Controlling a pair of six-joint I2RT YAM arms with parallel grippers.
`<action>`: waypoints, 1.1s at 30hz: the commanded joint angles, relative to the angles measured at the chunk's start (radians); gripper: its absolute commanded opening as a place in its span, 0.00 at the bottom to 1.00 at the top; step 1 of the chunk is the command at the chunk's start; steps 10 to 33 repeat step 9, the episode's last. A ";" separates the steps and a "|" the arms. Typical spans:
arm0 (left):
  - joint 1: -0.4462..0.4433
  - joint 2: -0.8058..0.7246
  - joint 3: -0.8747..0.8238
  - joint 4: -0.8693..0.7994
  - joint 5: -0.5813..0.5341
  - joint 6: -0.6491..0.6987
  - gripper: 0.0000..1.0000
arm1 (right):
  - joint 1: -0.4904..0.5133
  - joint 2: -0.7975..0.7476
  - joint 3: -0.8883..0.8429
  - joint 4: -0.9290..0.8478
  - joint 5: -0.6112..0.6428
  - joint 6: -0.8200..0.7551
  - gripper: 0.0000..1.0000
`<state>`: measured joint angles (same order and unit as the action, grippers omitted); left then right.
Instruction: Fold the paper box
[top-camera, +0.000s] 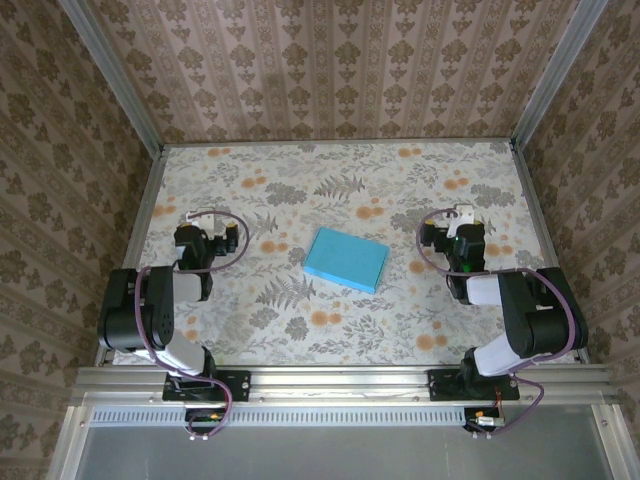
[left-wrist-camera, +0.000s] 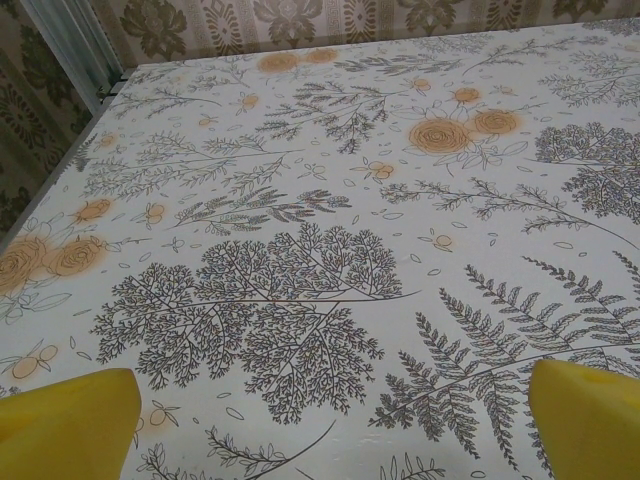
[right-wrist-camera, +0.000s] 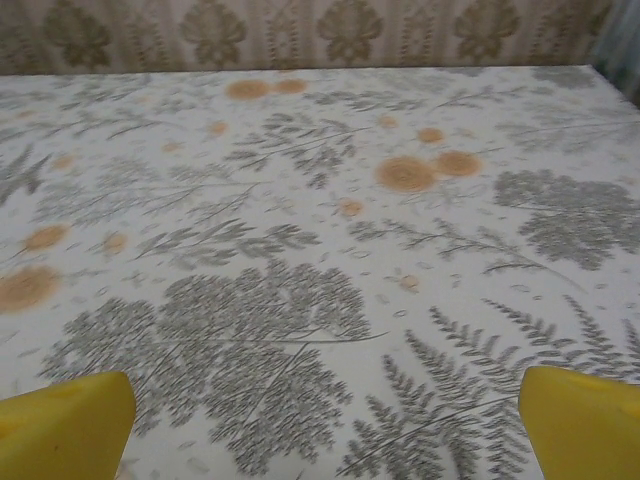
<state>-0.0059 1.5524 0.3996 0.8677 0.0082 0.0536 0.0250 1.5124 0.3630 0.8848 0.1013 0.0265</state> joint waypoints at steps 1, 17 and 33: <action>0.000 -0.001 0.000 0.028 0.017 0.009 1.00 | -0.010 0.016 0.011 0.034 -0.095 -0.017 1.00; 0.002 -0.001 0.000 0.028 0.018 0.008 1.00 | -0.018 0.016 0.047 -0.039 -0.055 0.009 1.00; 0.002 -0.001 0.000 0.028 0.018 0.008 1.00 | -0.018 0.016 0.047 -0.039 -0.055 0.009 1.00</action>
